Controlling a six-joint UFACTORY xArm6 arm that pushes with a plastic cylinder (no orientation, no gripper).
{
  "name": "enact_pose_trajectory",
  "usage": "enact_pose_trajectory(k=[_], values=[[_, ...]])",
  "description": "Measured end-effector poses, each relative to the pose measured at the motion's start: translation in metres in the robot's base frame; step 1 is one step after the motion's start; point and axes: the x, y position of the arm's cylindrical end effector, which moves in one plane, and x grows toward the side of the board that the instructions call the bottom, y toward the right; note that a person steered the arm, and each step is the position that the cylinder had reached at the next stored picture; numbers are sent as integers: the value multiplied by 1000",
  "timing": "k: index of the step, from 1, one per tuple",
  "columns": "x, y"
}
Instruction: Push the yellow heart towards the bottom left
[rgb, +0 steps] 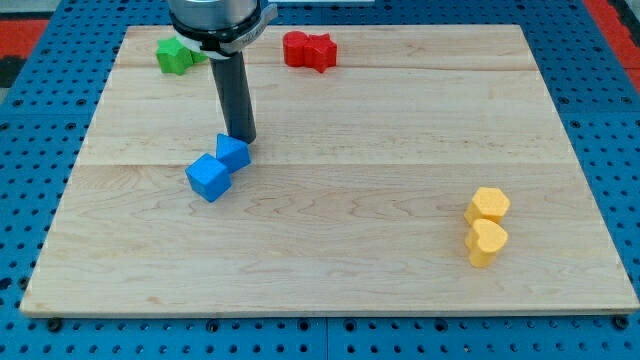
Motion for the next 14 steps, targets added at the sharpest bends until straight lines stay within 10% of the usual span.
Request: enact_pose_trajectory(k=[6,8,11,14], values=[[-126,177],[12,303],[163,306],[124,255]])
